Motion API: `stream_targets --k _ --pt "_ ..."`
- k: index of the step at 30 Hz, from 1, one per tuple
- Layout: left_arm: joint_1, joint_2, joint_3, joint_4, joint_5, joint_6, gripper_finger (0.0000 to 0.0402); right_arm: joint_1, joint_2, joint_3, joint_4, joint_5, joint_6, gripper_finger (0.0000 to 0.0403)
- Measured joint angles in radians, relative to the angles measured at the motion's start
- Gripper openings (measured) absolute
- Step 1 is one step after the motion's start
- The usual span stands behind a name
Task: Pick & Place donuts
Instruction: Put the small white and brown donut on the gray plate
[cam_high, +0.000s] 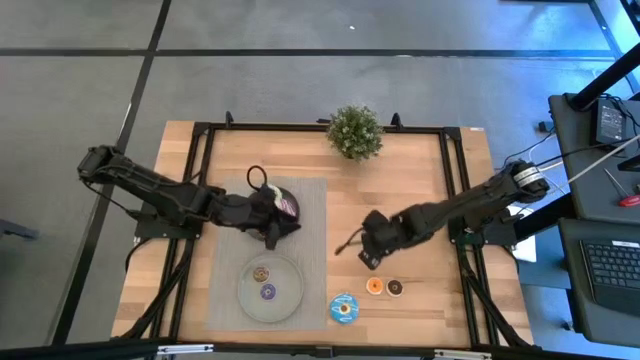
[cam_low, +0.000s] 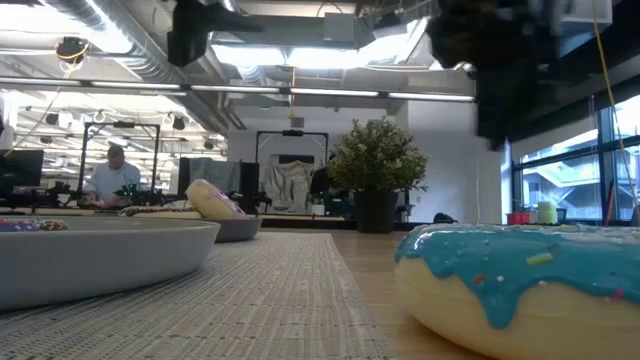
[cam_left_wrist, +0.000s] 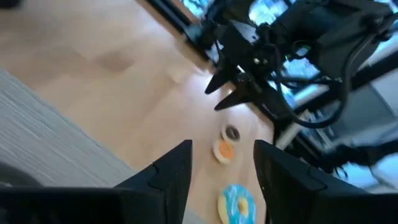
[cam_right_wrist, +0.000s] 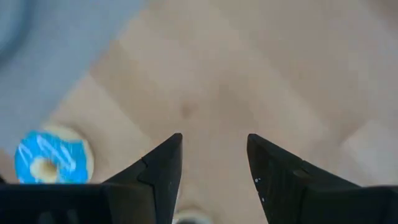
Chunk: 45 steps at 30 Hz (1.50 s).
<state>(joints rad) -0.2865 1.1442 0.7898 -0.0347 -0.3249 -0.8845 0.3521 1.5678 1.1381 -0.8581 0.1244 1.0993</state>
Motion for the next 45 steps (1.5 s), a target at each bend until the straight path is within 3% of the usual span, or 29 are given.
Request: stream_targets --k 9,15,33,45 --pt "-0.049 0.000 0.000 -0.022 0.005 0.013 0.0166 0.204 0.067 0.000 -0.076 -0.085 0.357 0.0182" --pt "-0.049 0.000 0.000 -0.022 0.006 0.015 0.0166 0.298 0.101 0.000 -0.081 -0.120 0.491 0.0182" --pt "-0.047 0.000 0.000 -0.022 0.005 0.016 0.0166 0.327 0.254 0.001 -0.065 -0.168 0.489 0.0178" --pt "-0.046 0.000 0.000 -0.021 -0.024 0.016 0.0166 0.324 0.295 0.002 -0.056 -0.147 0.486 0.0077"
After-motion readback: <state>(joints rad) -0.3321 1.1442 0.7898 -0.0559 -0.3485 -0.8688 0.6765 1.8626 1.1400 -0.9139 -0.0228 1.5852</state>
